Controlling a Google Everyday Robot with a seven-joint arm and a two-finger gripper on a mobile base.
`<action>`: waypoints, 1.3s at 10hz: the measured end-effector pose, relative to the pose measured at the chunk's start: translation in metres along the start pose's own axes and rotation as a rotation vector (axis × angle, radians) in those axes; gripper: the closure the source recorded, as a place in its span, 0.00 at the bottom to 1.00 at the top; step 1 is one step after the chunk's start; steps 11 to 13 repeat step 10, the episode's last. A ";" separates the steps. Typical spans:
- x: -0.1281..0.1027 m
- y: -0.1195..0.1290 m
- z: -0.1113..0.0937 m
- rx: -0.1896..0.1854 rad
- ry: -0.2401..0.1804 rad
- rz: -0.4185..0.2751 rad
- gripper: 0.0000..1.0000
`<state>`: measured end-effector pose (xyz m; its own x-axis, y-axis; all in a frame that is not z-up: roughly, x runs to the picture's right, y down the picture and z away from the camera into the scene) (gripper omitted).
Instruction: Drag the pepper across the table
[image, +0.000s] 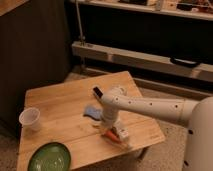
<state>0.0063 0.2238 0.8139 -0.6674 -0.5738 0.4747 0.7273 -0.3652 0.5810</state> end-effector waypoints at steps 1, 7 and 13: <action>-0.003 0.004 0.000 -0.002 -0.005 0.008 0.86; -0.033 0.045 -0.017 -0.047 -0.016 0.093 0.86; -0.058 0.069 -0.024 -0.053 -0.016 0.157 0.86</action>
